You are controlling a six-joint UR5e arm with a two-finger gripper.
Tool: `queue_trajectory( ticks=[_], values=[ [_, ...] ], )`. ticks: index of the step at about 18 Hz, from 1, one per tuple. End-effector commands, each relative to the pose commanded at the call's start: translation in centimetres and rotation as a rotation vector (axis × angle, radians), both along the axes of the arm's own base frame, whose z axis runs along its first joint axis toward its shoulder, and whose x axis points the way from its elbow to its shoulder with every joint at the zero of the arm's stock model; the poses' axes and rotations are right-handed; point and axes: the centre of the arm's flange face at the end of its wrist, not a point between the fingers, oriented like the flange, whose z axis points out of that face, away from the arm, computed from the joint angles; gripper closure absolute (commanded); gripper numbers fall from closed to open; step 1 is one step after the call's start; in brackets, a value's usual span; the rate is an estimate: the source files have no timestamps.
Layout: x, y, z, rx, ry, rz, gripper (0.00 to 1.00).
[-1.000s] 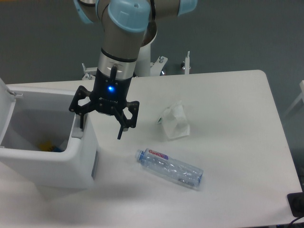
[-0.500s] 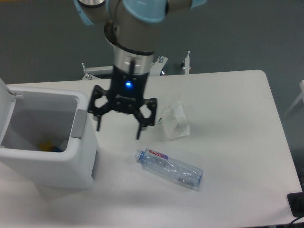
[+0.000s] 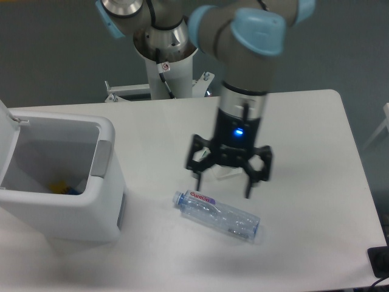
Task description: Open the trash can
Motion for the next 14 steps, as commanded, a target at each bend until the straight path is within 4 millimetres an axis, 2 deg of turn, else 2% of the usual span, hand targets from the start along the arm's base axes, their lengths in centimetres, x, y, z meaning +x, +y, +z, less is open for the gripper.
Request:
queue_trajectory(
  ticks=[2, 4, 6, 9, 11, 14],
  values=[
    [-1.5, -1.6, -1.2, -0.085, 0.055, -0.006, 0.0],
    [-2.9, -2.4, -3.8, -0.195, 0.096, -0.048, 0.0],
    [-6.4, -4.4, -7.0, -0.365, 0.125, -0.099, 0.0],
    [-10.1, -5.9, -7.7, -0.471, 0.095, -0.215, 0.0],
    [-11.0, -6.1, -7.4, -0.499, 0.062, -0.28, 0.0],
    [-11.4, -5.9, -9.0, -0.507, 0.049, -0.307, 0.0]
  ],
)
